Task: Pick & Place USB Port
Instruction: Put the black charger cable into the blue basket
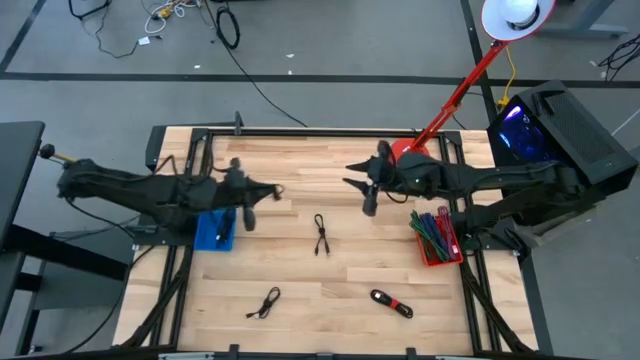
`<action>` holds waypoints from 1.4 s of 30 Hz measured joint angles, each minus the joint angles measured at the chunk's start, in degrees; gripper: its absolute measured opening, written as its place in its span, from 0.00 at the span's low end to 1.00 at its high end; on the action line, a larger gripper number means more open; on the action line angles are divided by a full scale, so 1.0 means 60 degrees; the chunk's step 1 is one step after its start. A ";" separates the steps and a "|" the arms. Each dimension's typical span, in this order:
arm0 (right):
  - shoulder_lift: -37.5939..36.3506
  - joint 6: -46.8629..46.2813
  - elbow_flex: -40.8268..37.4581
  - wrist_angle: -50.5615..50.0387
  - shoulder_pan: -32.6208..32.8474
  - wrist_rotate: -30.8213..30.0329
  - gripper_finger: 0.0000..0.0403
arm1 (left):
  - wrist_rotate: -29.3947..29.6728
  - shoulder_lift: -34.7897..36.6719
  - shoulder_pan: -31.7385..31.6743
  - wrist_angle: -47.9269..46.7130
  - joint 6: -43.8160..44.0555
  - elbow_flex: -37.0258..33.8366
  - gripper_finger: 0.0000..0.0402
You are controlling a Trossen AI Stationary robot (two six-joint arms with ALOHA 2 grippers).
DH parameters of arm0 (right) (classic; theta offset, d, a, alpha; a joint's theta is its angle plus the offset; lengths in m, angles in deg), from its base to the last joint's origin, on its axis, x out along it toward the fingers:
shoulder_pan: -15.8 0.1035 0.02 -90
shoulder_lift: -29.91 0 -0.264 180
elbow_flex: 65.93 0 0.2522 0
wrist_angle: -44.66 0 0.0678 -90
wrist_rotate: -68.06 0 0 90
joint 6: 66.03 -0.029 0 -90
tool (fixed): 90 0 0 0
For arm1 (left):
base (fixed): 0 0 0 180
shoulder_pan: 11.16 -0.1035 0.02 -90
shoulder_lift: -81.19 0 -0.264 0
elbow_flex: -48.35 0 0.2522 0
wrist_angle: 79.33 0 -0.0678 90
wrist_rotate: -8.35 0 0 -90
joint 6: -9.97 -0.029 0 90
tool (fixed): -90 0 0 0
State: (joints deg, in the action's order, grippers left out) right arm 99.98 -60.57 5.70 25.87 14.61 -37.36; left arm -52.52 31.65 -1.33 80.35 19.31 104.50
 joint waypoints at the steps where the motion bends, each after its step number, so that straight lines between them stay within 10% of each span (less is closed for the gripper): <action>1: -0.0035 0.0000 -0.0002 -0.0345 0.0000 -0.0208 0.37 | 0.0281 0.0229 0.0233 -0.0668 0.0493 0.0000 0.02; 12: -0.0092 -0.0040 -0.0169 -0.1690 -0.0118 -0.1485 0.33 | 0.1849 0.0945 0.3180 -0.6361 0.7882 -0.0004 0.02; 24: -0.0088 -0.0068 -0.0169 -0.1764 -0.0215 -0.1508 0.32 | 0.0347 0.0880 0.4578 -1.1253 1.4786 -0.0007 0.02; 42: -0.0088 -0.0095 -0.0169 -0.1755 -0.0215 -0.1504 0.32 | -0.1020 -0.0594 0.4549 -1.1718 1.6079 -0.0004 0.02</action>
State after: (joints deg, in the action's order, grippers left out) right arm 99.45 -61.14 4.69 15.34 13.32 -46.39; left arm -58.64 28.08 25.96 10.05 115.78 104.48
